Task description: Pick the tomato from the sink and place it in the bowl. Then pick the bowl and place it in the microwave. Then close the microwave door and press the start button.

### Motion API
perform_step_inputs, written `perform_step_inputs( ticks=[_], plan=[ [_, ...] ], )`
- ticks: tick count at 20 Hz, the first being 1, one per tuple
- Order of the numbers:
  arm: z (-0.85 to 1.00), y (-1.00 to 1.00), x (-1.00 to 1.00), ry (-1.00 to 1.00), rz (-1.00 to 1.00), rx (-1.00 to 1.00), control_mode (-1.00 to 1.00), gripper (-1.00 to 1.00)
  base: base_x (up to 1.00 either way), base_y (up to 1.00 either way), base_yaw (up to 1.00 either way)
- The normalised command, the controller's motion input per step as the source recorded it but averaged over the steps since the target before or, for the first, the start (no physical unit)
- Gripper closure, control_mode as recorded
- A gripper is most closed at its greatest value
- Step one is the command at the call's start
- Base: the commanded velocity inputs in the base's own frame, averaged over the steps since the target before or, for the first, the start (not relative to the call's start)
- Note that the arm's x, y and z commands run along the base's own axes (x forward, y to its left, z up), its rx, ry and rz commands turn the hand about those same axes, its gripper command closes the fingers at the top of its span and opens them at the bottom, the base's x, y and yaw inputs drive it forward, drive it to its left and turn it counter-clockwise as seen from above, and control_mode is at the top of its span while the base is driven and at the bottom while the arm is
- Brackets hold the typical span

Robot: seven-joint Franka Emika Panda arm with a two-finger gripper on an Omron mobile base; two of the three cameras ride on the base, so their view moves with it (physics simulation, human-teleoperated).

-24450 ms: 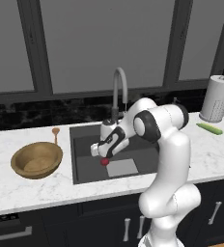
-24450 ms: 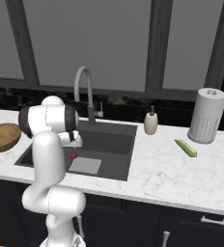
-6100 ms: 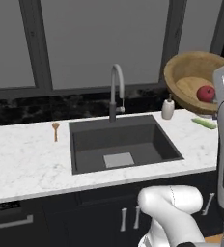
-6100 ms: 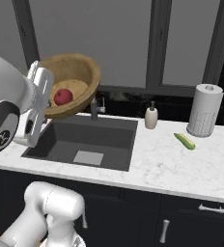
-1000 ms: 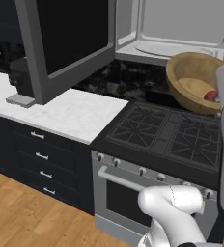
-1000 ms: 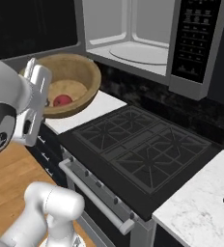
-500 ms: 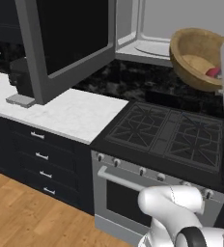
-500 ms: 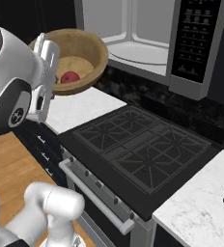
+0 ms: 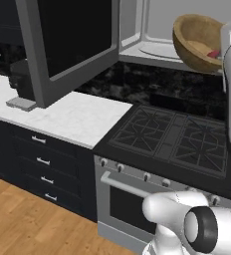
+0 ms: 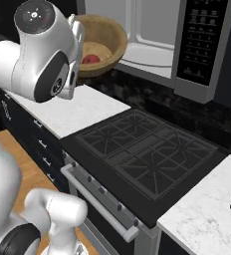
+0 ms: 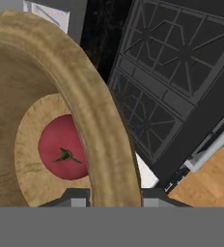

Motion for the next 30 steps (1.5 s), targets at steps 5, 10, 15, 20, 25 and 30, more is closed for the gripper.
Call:
perform_step_inputs(
  ticks=[5,10,15,20,25,30],
  plan=[
    [0.0,-0.07,0.91,0.0,-0.09,0.0,-1.0,1.0,0.0,0.0,0.0],
    [0.0,-0.24,0.74,-0.01,-0.02,0.0,-1.0,1.0,0.0,0.0,0.0],
    [0.0,-0.3,0.69,0.0,-0.01,0.0,-1.0,1.0,0.0,0.0,0.0],
    [-0.11,-0.38,0.73,0.05,-0.01,0.0,-1.0,1.0,0.0,0.0,0.0],
    [-0.28,-0.3,0.66,0.02,0.0,0.0,-1.0,1.0,0.0,0.0,0.0],
    [-0.11,-0.22,0.56,0.0,0.0,0.0,-1.0,1.0,0.0,0.0,0.0]
  ],
)
